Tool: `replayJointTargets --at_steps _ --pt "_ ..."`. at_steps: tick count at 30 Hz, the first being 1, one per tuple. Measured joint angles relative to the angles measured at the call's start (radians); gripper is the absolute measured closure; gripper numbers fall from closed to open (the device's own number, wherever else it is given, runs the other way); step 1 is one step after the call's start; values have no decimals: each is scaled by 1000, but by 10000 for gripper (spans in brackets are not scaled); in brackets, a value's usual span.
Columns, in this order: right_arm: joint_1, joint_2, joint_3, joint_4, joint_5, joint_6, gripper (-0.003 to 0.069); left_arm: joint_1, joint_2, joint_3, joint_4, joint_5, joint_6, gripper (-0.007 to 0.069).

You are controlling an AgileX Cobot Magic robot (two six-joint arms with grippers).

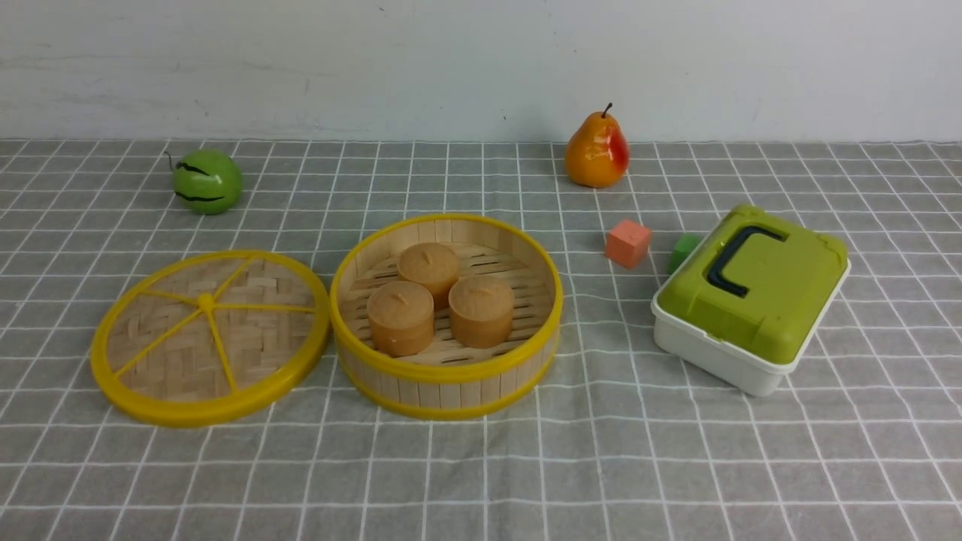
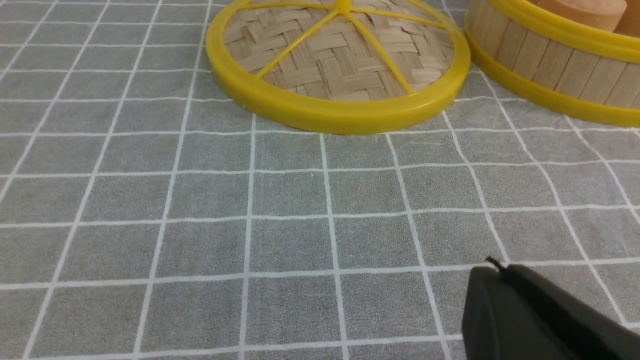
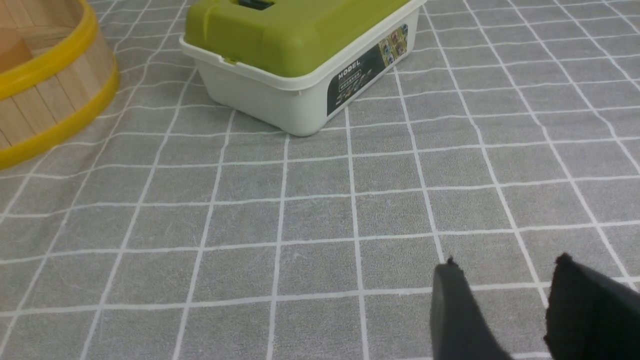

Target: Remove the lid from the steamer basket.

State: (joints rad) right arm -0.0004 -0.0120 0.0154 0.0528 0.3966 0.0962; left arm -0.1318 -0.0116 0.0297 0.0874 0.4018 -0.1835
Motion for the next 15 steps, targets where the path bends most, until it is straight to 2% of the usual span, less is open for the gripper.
replayJointTargets --at_steps 4,9,15 --pt "0 0 0 0 0 0 418 8 0 0 -6 0 1 633" --pt "0 0 0 0 0 0 418 69 0 0 -29 0 4 629" --pt "0 0 0 0 0 0 418 75 0 0 -32 -1 4 624"
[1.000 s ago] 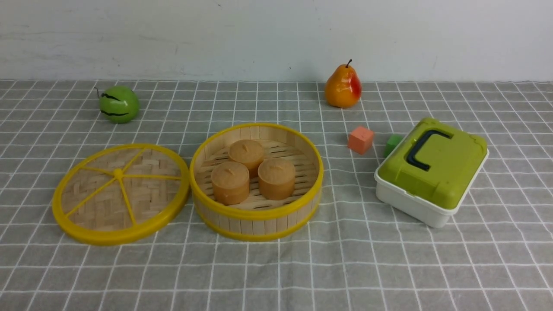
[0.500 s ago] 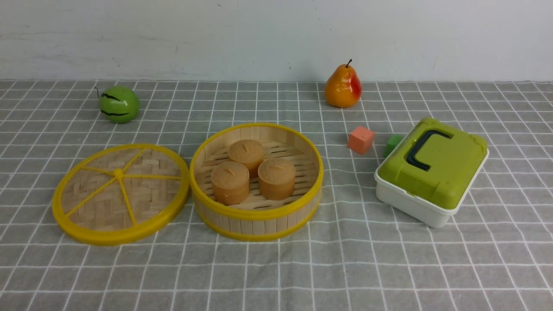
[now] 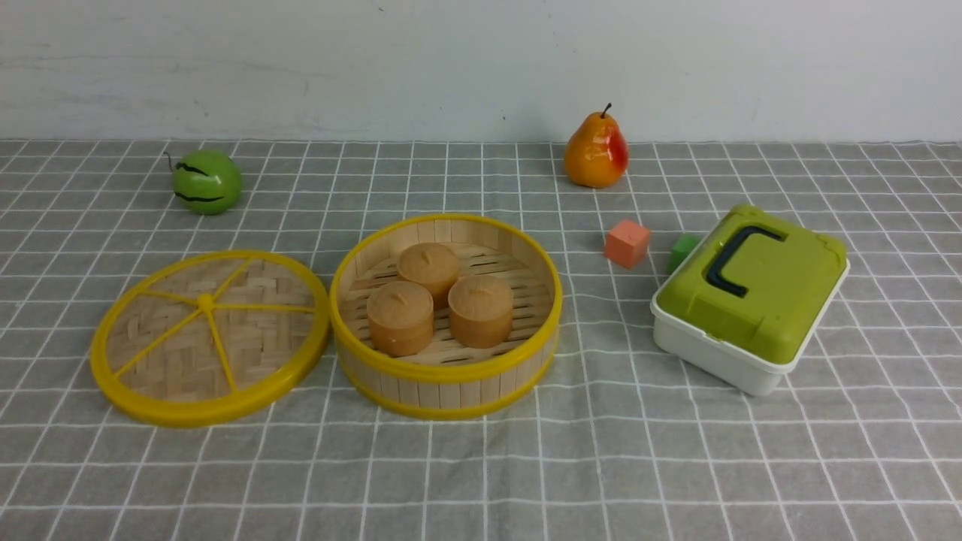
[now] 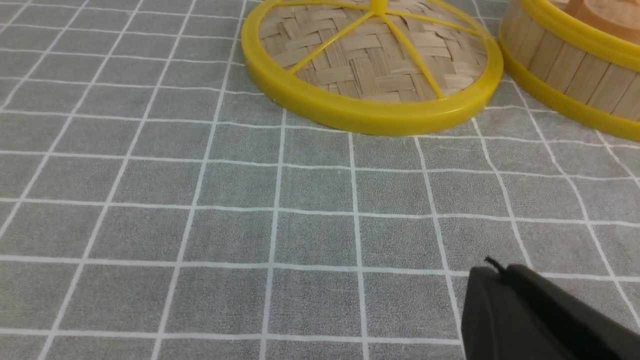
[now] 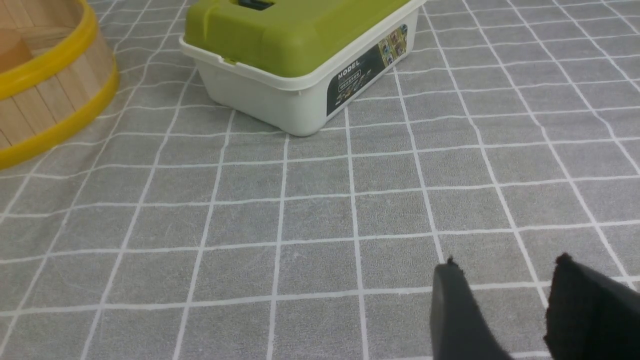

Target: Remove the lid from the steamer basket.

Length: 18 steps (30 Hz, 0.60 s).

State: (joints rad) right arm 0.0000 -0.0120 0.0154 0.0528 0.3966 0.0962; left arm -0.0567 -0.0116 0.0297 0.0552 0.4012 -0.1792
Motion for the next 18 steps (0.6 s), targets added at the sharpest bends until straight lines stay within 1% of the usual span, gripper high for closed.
replayJointTargets --at_steps 18 --pt "0 0 0 0 0 0 418 0 0 0 0 -11 0 616"
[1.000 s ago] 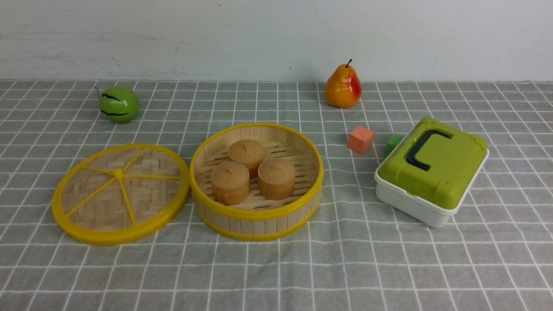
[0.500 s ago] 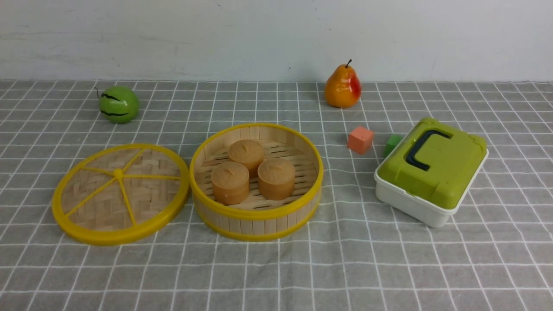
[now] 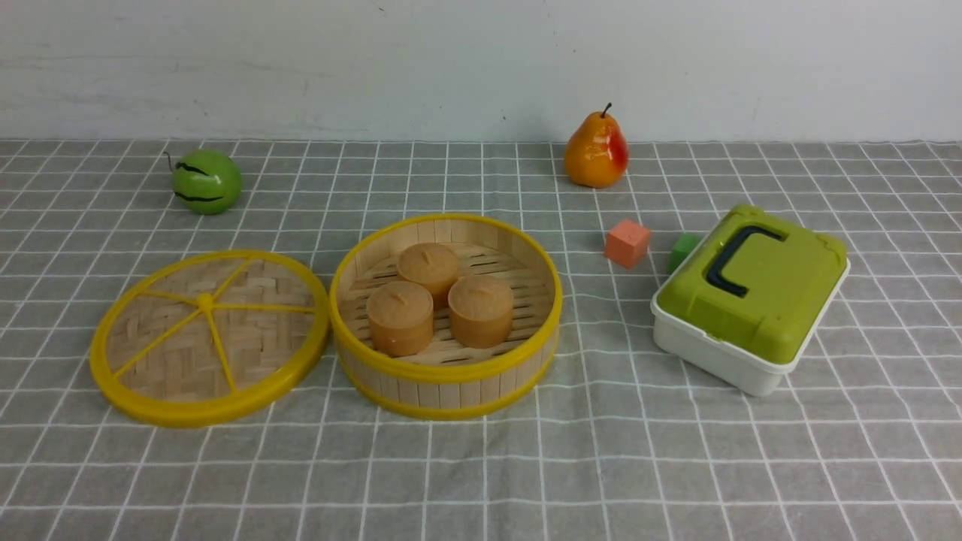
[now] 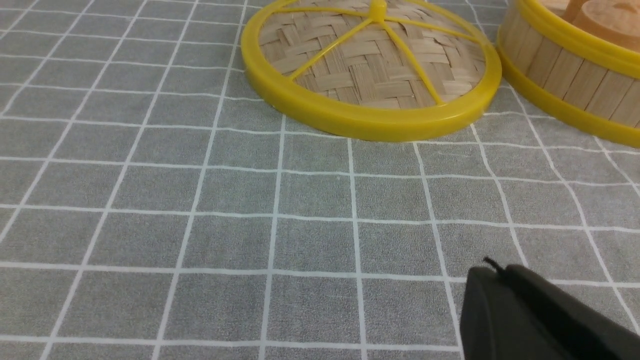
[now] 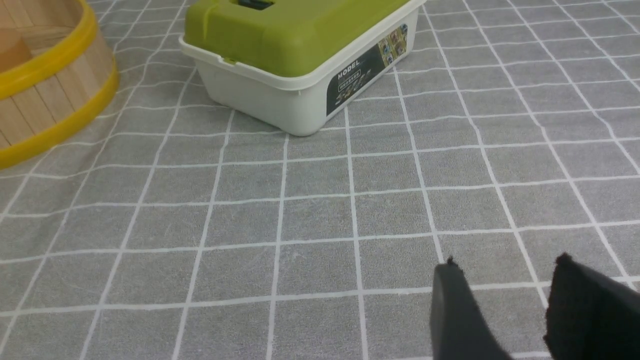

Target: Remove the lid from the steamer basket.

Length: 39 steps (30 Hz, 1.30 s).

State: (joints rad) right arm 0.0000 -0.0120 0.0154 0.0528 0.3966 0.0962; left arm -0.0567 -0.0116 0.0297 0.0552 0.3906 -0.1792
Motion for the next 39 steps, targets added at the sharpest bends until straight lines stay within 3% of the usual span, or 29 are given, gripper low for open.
replayJointTargets --at_steps 39 --pt "0 0 0 0 0 0 418 0 0 0 0 0 0 595"
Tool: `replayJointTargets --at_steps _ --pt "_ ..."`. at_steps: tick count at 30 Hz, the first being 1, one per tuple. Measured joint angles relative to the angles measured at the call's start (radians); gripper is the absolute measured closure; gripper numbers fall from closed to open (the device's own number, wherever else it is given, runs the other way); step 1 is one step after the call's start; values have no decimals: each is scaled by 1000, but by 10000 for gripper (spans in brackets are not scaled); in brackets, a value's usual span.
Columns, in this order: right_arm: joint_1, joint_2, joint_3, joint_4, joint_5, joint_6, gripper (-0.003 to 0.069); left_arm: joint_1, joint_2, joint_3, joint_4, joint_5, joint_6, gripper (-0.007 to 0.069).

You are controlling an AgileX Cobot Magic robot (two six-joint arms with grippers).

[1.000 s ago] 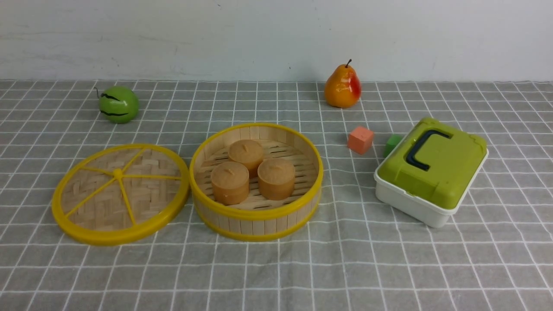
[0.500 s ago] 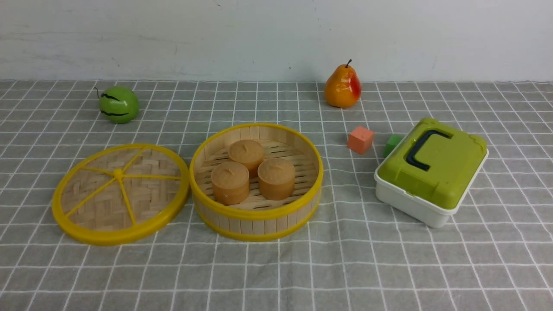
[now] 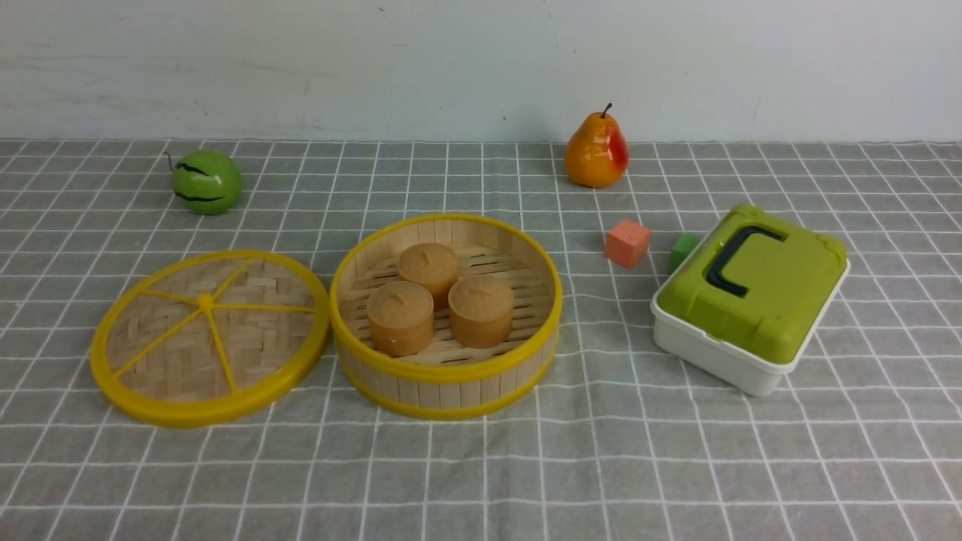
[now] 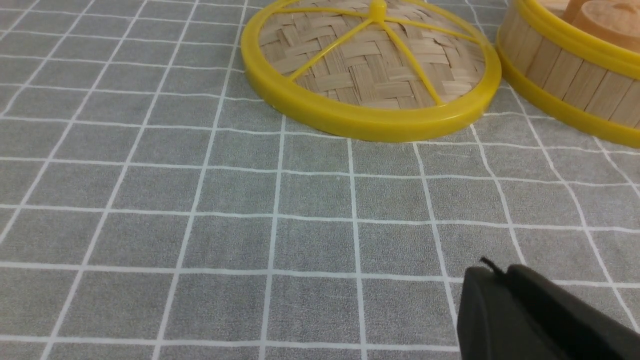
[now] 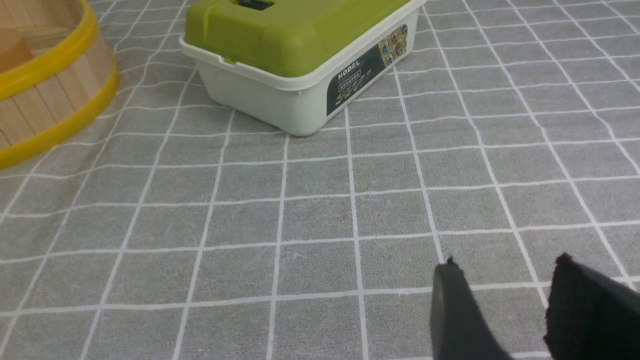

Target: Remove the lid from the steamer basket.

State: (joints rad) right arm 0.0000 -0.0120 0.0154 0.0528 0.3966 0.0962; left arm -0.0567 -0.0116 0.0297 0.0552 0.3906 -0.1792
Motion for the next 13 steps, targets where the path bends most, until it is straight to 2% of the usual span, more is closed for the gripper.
replayJointTargets --at_steps 13 --pt "0 0 0 0 0 0 418 0 0 0 0 0 0 585"
